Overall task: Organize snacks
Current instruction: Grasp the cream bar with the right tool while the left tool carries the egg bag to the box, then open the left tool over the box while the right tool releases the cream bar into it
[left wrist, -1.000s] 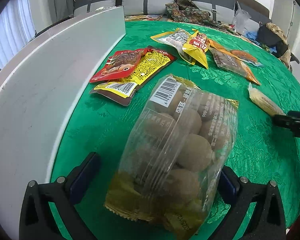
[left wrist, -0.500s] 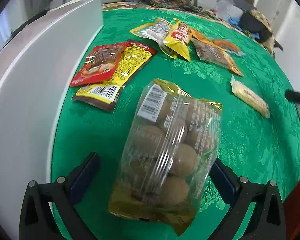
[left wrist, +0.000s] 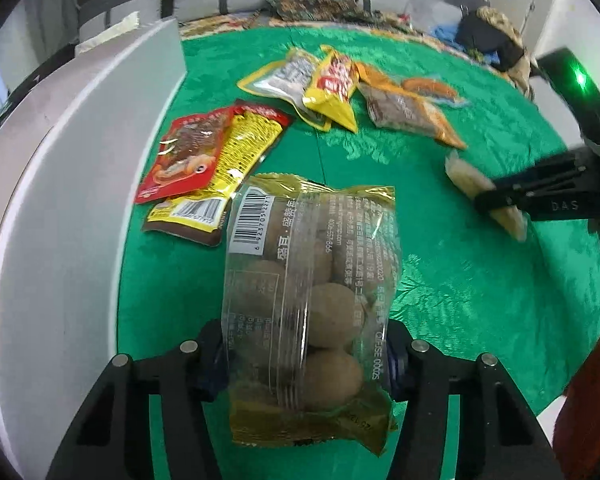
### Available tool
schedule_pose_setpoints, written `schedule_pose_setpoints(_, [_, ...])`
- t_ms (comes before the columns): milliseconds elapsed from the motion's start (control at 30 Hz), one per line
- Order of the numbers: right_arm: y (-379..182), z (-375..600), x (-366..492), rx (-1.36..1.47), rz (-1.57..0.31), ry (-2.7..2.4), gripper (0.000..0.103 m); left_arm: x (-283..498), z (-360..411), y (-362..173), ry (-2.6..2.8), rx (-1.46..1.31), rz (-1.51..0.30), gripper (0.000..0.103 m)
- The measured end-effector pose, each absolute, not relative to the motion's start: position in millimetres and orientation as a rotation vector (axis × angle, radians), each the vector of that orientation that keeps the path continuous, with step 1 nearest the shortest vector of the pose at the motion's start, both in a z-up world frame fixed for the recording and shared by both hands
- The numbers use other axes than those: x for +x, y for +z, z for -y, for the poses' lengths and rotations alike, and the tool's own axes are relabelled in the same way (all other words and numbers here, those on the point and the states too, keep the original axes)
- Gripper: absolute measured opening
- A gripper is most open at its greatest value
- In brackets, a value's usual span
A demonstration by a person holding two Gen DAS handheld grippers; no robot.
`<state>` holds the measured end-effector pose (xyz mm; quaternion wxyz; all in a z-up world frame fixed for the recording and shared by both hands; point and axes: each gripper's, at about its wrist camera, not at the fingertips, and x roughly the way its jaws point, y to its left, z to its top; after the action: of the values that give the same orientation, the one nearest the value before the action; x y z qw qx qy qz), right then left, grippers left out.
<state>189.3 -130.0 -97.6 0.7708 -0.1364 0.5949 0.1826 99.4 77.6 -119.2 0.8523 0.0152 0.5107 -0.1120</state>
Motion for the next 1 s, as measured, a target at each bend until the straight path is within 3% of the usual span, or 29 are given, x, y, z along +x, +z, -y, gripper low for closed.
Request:
schedule_pose_setpoints(300, [-64.0,165.1,158.3,-0.007,-1.268,0.374,0.029,73.5,-88.7,-67.6,-0.277,-0.097,-0.976,0.056])
schedule_pose_setpoints(467, [-17.8,147.3,144.1,0.112,-1.178,0.435,0.029,62.6,-118.9,-17.6,-0.272,-0.155,-0.887,0.056])
schedule_pose_setpoints(700, [61.0,61.0,138.0,0.139,-1.011,0.623,0.029,53.8,-211.2,32.9,-0.119,-0.188,-0.792,0.057])
schedule_pose_setpoints(1000, [113.6,-65.2,136.4,0.147,-0.942,0.841,0.029,50.2,-320.9,16.6,0.142,-0.206,-0.85,0.057])
